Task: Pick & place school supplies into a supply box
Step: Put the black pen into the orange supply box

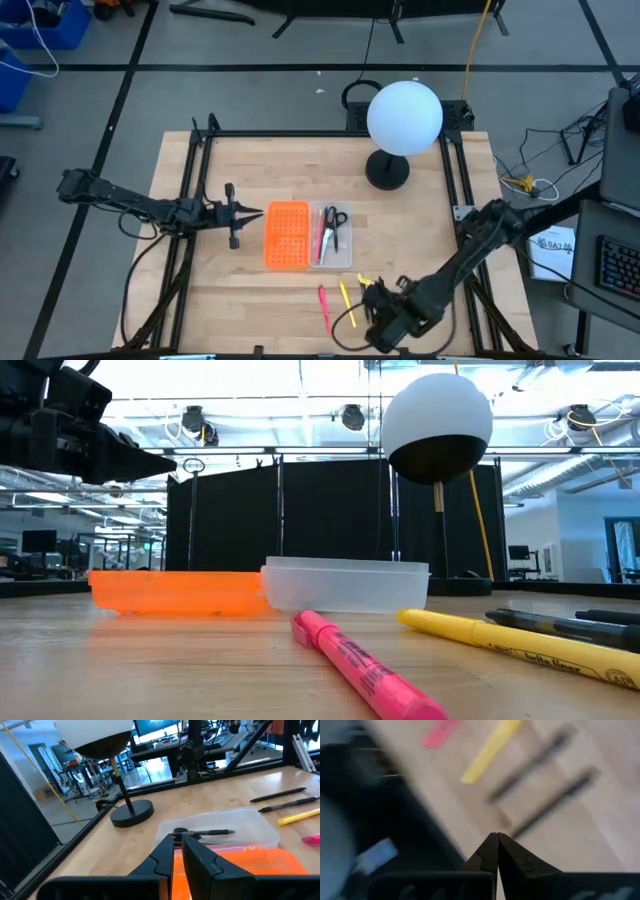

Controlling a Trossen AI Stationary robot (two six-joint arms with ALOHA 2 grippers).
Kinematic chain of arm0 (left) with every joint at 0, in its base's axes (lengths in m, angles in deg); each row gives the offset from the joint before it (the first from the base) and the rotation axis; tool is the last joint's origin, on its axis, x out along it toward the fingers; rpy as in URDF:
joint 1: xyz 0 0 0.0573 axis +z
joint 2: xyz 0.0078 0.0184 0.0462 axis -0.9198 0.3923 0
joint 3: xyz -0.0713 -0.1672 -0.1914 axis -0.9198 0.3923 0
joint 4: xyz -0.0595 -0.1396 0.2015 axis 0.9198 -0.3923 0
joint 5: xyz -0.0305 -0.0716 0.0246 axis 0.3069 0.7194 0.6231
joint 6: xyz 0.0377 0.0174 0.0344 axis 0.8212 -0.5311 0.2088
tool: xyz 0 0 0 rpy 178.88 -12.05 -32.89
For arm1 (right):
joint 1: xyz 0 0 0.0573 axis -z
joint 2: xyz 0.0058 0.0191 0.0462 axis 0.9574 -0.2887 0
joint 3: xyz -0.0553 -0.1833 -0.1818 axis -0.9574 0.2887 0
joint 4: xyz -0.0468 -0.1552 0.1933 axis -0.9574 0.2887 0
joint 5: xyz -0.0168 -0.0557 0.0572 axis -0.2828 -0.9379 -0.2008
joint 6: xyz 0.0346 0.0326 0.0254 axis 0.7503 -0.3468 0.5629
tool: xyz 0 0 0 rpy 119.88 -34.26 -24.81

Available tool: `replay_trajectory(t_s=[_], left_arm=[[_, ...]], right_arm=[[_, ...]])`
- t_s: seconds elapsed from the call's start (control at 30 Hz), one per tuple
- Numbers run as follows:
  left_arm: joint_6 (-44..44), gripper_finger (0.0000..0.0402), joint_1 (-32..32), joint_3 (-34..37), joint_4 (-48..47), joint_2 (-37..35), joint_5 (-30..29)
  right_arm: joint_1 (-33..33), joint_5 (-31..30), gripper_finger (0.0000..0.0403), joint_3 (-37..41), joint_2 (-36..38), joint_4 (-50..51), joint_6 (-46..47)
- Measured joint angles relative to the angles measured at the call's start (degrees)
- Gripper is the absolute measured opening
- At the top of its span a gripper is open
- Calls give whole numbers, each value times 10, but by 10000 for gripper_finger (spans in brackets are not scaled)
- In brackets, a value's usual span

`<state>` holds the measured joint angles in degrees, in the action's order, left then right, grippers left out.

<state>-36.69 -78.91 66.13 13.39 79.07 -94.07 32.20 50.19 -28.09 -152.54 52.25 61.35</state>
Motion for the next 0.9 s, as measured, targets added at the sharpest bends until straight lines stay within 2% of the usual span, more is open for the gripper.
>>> replay_trajectory(t_s=[0.1,0.2,0.33,0.47,0.57,0.7,0.9], left_arm=[[19,47,0,0,2,0,0],[32,47,0,0,3,0,0],[51,47,0,0,3,0,0],[68,47,0,0,3,0,0],[69,47,0,0,3,0,0],[68,47,0,0,3,0,0],[53,47,0,0,1,0,0]], right_arm=[[3,1,3,8,-25,47,49],[7,2,24,29,-37,60,80],[14,-15,85,63,-40,30,118],[17,-12,149,105,-40,-11,230],[16,-8,178,127,-40,-40,273],[16,4,191,150,-40,-73,291],[7,21,177,203,-40,-148,301]])
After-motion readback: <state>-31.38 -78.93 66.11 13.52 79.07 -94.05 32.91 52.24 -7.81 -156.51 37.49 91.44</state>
